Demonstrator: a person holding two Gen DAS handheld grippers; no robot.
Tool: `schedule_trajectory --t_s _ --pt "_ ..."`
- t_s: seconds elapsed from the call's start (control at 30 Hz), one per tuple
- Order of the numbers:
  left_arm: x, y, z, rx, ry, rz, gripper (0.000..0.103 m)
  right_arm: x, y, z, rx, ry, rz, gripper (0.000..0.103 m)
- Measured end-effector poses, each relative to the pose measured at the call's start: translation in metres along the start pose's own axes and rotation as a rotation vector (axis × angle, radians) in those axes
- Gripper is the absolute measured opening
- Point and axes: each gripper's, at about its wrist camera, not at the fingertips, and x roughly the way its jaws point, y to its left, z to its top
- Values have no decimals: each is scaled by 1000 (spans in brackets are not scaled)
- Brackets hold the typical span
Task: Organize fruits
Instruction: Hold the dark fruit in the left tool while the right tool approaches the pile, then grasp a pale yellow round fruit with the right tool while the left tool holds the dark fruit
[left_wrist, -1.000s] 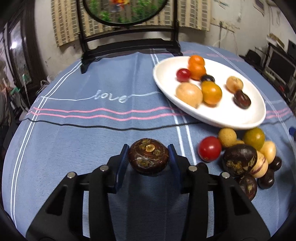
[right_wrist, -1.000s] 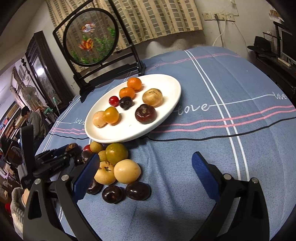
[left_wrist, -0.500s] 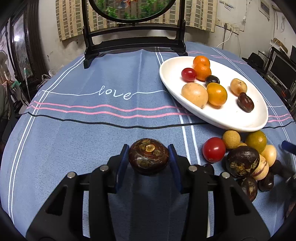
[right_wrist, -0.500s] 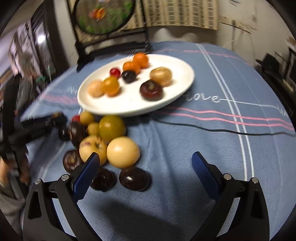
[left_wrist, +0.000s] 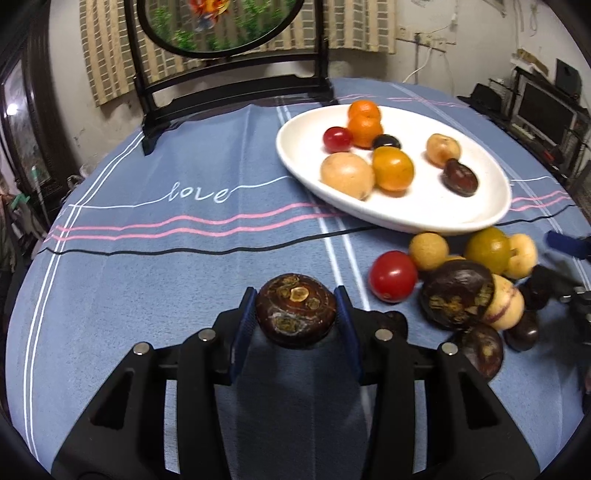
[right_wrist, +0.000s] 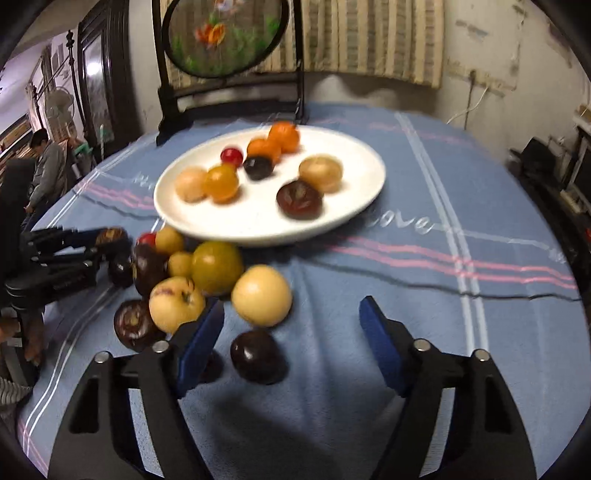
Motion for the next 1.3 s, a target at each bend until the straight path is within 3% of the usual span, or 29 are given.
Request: schedule_trajectory --t_s 0.13,0.23,0.37,0.6,0.77,1.0,1.23,1.27,1.3 --pt "3 4 0 -20 9 -24 42 6 -2 2 9 19 20 66" --pt "8 13 0 -62 28 -49 42 11 -1 1 17 47 62 45" --pt "9 15 0 -77 30 -64 43 6 1 1 26 30 85 28" --pt "10 15 1 -77 31 -61 43 11 4 2 28 43 106 27" --pt "11 15 1 -80 35 -62 43 23 2 15 58 39 98 36" --pt "12 16 2 -90 39 -71 43 29 -11 16 129 56 181 39" --pt "9 27 3 -162 33 -130 43 13 -21 11 192 29 246 34" --pt "8 29 4 -175 26 -140 43 10 -24 11 205 22 258 28" --pt "5 31 5 -186 19 -148 43 8 -27 10 226 16 280 27"
